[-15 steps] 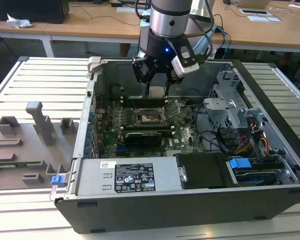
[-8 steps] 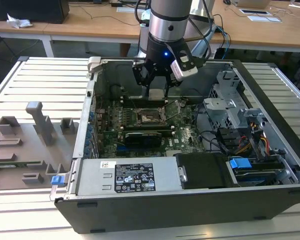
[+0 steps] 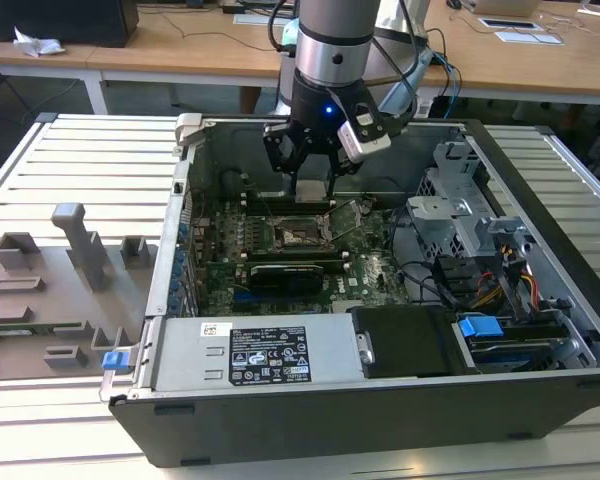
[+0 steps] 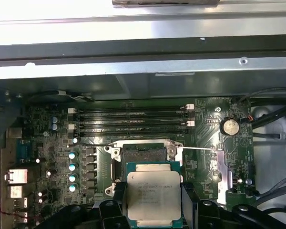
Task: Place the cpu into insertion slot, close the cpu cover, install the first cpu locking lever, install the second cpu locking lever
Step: 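Place the cpu into insertion slot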
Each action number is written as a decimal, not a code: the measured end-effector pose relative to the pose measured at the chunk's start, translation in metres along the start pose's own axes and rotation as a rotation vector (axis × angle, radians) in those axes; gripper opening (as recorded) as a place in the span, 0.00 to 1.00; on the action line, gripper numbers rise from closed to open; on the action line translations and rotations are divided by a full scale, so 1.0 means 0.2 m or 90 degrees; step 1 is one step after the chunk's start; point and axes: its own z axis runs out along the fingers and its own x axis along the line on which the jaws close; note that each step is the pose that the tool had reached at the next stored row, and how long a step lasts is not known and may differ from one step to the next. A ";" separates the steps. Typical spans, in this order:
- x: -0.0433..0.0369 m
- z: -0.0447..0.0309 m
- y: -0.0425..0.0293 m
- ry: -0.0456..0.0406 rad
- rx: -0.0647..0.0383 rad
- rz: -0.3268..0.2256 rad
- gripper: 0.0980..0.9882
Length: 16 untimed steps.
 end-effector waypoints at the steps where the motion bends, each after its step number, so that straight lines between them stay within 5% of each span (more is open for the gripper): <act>1: 0.009 0.003 0.001 -0.0001 0.000 0.000 0.50; 16: 0.033 0.039 -0.001 -0.0003 0.000 0.005 0.50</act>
